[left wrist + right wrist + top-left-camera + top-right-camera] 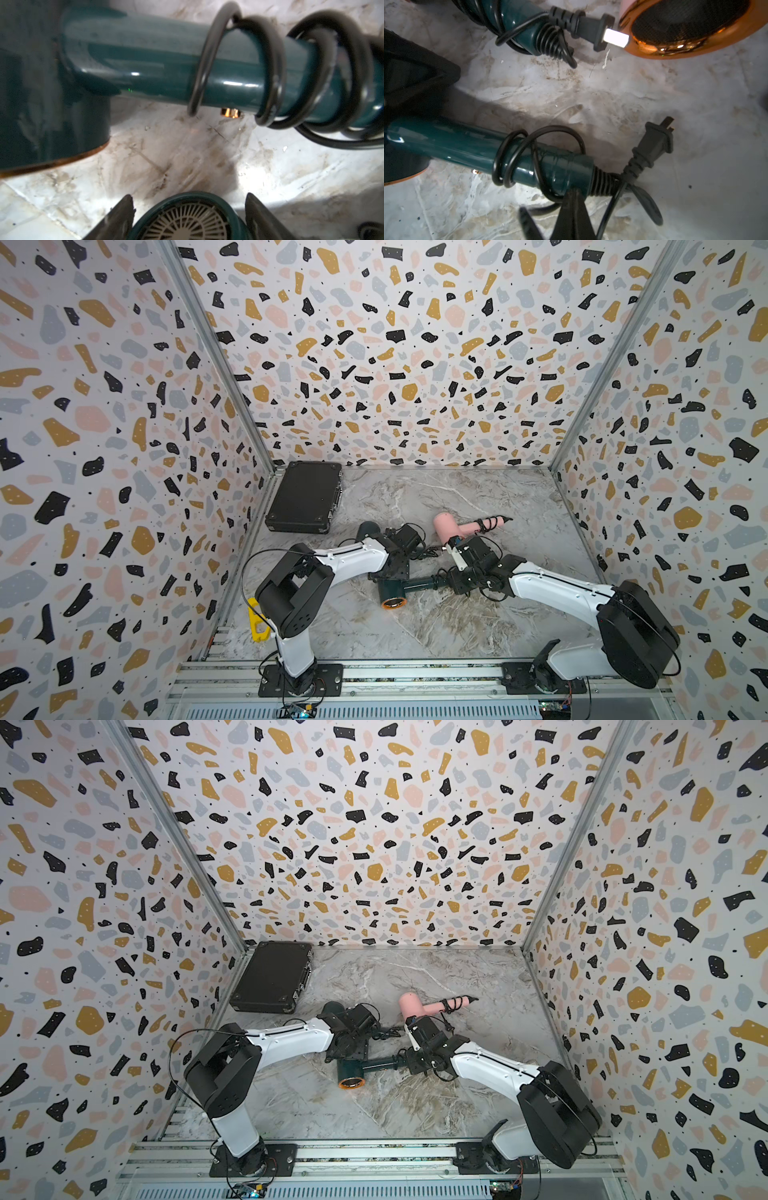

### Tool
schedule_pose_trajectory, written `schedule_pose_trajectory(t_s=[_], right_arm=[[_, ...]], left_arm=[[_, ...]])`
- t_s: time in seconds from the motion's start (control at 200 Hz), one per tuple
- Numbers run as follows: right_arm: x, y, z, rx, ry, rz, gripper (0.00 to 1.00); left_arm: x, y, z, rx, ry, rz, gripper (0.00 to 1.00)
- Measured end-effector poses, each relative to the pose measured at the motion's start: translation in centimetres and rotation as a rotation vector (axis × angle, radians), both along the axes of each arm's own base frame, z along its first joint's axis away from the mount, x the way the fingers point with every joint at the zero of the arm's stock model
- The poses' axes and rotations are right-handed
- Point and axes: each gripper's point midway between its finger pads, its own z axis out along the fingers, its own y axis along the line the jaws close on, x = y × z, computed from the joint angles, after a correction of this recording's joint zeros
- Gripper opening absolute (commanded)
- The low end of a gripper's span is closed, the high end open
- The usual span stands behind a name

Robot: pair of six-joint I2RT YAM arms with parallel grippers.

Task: Wrap the cord around the hair dryer
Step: Pick up the hair dryer from the center of the board.

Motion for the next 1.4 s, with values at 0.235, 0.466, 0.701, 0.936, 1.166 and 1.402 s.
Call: schedule_pose_trajectory(t_s=[0.235, 0.466, 0.701, 0.936, 1.166, 1.402], right_arm=[[-0.5, -0.4, 0.4, 0.043, 0.006, -0.096, 0.00], [-2.3, 0.3, 0.3, 0.095, 0.056, -0.155, 0.00], [-2.9, 0.9, 0.1, 0.096, 0.067, -0.152, 0.00], [-2.8, 0.8, 0.1, 0.100, 0.067, -0.168, 0.00], [-2.8, 0.8, 0.1, 0.104, 0.062, -0.173, 0.00], [-3.2, 0.7, 1.9, 0.047, 0.066, -0.099, 0.00]], left_arm=[[0.7, -0.5, 0.0, 0.037, 0.016, -0.052, 0.53], [1.8, -1.6, -0.2, 0.078, 0.038, -0.192, 0.77], [1.0, -1.7, -0.6, 0.093, 0.128, -0.283, 0.99], [0.0, -1.4, -0.7, 0.048, 0.138, -0.224, 0.92], [-0.2, -1.5, -0.8, 0.013, 0.139, -0.183, 0.62], [0.0, -1.3, -0.8, 0.003, 0.131, -0.177, 0.16]])
